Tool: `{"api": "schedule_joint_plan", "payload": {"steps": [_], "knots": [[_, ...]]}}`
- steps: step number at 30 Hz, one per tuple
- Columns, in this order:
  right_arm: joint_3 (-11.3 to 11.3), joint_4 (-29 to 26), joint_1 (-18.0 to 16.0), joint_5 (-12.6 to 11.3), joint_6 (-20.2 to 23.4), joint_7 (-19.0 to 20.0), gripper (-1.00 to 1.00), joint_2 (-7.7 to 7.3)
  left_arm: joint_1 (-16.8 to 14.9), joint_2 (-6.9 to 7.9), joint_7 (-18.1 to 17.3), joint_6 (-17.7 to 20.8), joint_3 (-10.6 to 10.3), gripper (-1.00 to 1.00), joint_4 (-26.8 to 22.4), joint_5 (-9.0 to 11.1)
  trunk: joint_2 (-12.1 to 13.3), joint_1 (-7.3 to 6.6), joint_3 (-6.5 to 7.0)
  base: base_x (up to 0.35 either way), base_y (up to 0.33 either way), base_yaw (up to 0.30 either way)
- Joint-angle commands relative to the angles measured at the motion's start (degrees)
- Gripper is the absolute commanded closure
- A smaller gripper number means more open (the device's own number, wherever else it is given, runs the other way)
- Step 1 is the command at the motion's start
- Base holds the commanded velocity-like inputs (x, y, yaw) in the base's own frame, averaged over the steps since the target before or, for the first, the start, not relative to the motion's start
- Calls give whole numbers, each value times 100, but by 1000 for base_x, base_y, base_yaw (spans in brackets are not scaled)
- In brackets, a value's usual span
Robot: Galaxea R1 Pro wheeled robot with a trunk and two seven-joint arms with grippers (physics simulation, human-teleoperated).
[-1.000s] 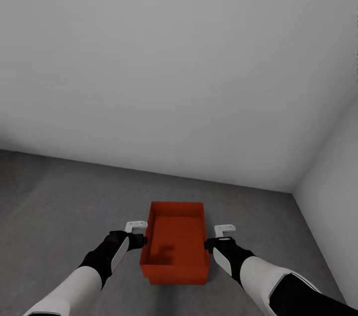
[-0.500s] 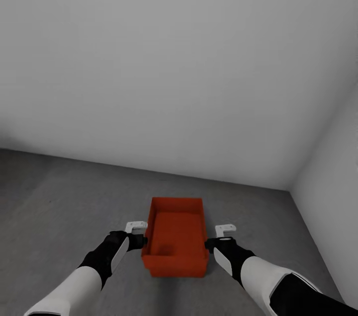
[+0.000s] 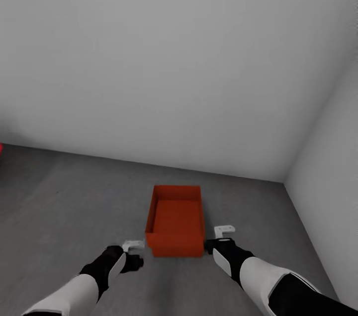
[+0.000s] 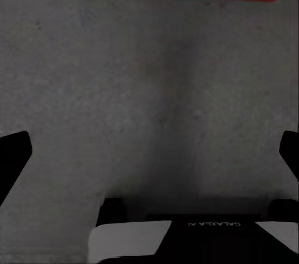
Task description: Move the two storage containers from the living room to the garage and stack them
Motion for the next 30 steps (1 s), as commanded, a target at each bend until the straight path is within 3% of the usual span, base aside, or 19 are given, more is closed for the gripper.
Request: {"api": "schedule_joint_plan", "payload": {"steps": [1,9,11,14,20,30], "knots": [[47,-9,-4,-30,38,-33,-100,0,-3,5,27,27,-18,-100,63,62,-8,-2,-8,-345,0,0],[47,131,1,-45,38,-15,-100,-5,-4,31,22,-13,-18,-100,871,63,-8,-2,-8,-345,0,0],[47,142,3,-49,37,-14,-100,-2,-4,31,22,-220,-18,-100,1011,74,-8,-2,-8,-345,0,0],[47,146,4,-54,37,-14,-100,-1,-5,30,21,-491,-18,-100,1088,87,-8,-2,-8,-345,0,0],[47,249,46,-56,26,-9,-100,-37,-5,29,21,-649,-18,-100,1209,91,-8,-2,-8,-345,0,0],[47,481,572,-43,-343,150,-100,-75,-3,28,23,-703,-18,-100,1410,70,-8,-2,-8,-147,0,0]]}}
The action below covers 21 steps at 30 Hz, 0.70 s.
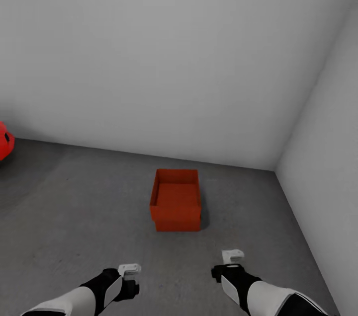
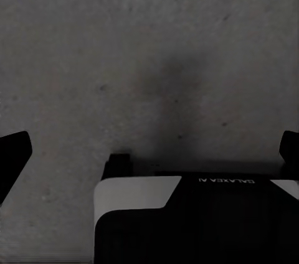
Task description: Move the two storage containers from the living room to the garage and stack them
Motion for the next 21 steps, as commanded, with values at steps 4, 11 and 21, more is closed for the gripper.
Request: {"api": "schedule_joint_plan", "payload": {"steps": [4,11,21], "knots": [[54,8,615,-6,-13,-26,-100,-5,0,6,47,6,-19,-100,182,54,-6,1,-5,-5,0,0],[48,19,1324,-19,-515,-87,-100,-10,41,121,53,-100,-19,-100,274,71,-6,1,43,0,0,-37],[47,152,1826,-22,-858,-72,-100,-10,140,291,38,-577,-13,-100,281,98,-6,1,130,0,0,-60]]}}
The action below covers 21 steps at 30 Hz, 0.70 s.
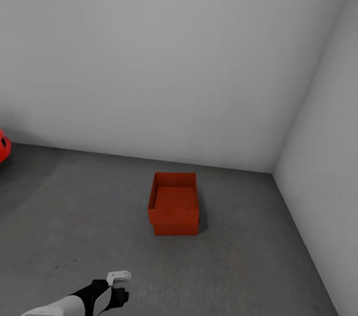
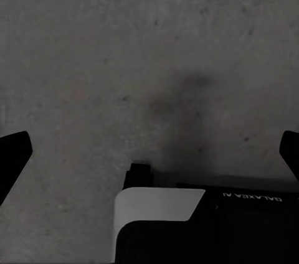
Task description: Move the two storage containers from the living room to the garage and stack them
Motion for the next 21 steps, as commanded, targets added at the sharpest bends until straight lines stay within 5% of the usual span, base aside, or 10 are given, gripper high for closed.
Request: {"api": "schedule_joint_plan", "payload": {"steps": [1,15,21], "knots": [[46,18,-4,-61,-37,1,-100,5,21,28,15,-12,-16,-100,-3,65,-6,1,2,0,0,-61],[48,23,311,-40,-125,44,-100,0,391,308,-52,-192,-6,-100,-3,94,-6,1,124,0,0,-62],[49,23,531,-30,-189,238,-100,1,631,488,-569,-240,-6,-100,-3,88,-6,1,177,0,0,-65]]}}
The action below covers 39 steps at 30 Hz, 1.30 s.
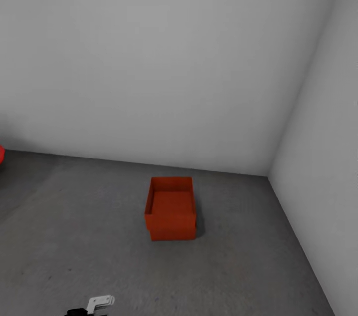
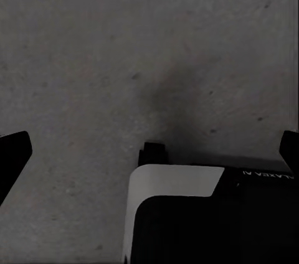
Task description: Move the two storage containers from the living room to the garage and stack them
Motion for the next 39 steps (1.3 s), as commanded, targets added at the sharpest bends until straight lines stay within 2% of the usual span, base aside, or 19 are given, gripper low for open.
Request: {"api": "schedule_joint_plan", "payload": {"steps": [1,6,17,20,22,30,39], "knots": [[46,17,36,-57,-40,115,-100,4,49,17,-118,-49,-18,-100,-3,63,-6,1,2,0,0,-67],[45,17,194,-54,-65,419,-100,2,222,31,-280,-367,-18,-100,-3,62,-6,1,46,0,0,-67],[52,17,374,-39,-114,472,-100,15,589,70,-307,-510,-11,-100,-3,62,-6,1,142,0,0,-67],[53,17,417,-43,-156,474,-100,18,854,69,-308,-885,-9,-100,-3,66,-6,1,168,0,0,-68],[53,17,479,-38,-170,474,-100,15,939,69,-308,-984,-9,-100,-3,67,-6,1,186,0,0,-73],[53,17,540,-34,-239,474,-100,11,999,73,-304,-1046,-9,-100,-3,159,-6,1,256,0,0,-75],[52,17,543,-43,-242,474,-100,10,1001,66,-292,-1054,-9,-100,-3,172,-6,1,289,0,0,-28]]}}
